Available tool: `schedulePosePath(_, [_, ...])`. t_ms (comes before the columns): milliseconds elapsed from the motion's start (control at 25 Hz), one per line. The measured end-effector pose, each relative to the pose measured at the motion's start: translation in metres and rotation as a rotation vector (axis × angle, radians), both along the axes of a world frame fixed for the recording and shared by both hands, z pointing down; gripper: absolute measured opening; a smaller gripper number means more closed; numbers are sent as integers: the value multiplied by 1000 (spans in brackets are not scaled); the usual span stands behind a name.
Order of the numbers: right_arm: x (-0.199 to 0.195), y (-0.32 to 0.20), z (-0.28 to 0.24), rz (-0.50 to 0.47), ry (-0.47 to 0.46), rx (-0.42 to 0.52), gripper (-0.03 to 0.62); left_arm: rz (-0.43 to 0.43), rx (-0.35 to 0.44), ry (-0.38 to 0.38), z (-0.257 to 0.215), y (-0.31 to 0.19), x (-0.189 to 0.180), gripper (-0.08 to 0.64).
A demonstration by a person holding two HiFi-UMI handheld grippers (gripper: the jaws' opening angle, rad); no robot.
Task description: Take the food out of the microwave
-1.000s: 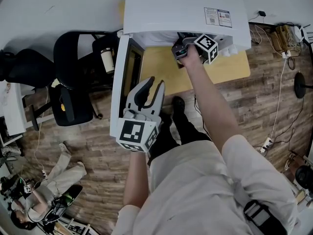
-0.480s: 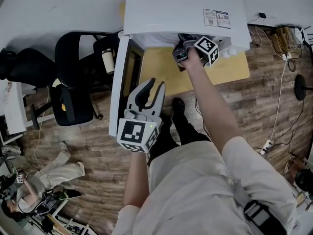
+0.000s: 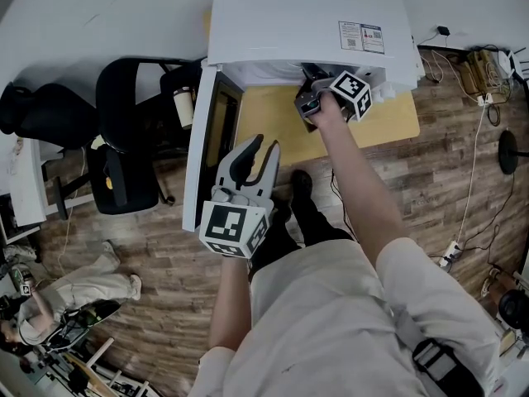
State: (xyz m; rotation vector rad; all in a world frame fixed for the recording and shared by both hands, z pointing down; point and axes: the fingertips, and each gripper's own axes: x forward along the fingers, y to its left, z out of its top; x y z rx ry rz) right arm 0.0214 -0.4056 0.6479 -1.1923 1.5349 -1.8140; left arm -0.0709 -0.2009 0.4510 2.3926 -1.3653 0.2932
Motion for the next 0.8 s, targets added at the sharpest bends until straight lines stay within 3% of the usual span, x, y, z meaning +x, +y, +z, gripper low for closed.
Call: schedulePosePath(800, [7, 40, -21, -111, 56, 21, 67, 37, -7, 15, 5, -6, 8, 100])
